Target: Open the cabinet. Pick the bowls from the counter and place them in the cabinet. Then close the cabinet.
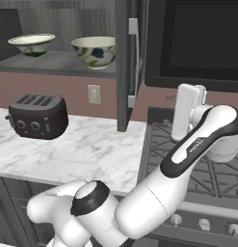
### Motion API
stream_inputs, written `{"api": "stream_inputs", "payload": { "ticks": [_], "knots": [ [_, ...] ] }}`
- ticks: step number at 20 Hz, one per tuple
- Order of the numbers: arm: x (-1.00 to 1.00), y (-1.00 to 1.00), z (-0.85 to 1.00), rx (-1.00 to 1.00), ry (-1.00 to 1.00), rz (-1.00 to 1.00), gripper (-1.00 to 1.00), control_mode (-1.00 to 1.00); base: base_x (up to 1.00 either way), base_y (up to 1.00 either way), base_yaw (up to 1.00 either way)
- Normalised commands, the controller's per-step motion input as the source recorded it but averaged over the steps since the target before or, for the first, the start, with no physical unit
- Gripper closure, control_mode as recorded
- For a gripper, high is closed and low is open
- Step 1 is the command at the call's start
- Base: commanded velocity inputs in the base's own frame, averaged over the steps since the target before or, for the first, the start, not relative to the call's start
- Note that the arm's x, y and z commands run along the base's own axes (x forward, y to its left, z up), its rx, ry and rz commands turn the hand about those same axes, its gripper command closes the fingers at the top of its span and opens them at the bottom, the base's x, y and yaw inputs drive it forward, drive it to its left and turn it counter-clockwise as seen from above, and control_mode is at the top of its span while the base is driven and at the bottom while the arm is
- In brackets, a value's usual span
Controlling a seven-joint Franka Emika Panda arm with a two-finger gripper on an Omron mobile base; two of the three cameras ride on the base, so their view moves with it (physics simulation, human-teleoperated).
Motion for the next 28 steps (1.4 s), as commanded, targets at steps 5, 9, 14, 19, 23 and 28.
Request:
{"api": "stream_inputs", "payload": {
  "ticks": [5, 9, 14, 19, 23, 28],
  "knots": [
    [0.04, 0.18, -0.05, 0.01, -0.02, 0.01, -1.0, -1.0, 0.0, 0.0, 0.0],
    [0.0, 0.36, -0.09, 0.0, -0.07, 0.0, -1.0, -1.0, 0.0, 0.0, 0.0],
    [0.0, 0.49, -0.08, 0.0, -0.12, 0.0, -1.0, -1.0, 0.0, 0.0, 0.0],
    [-0.02, 0.84, -0.1, 0.0, -0.16, -0.03, -1.0, -1.0, 0.0, 0.0, 0.0],
    [-0.01, 0.99, -0.02, -0.01, -0.2, -0.13, -1.0, -1.0, 0.0, 0.0, 0.0],
    [0.0, 1.0, 0.03, -0.12, -0.3, -0.32, -1.0, -1.0, 0.0, 0.0, 0.0]
  ]
}}
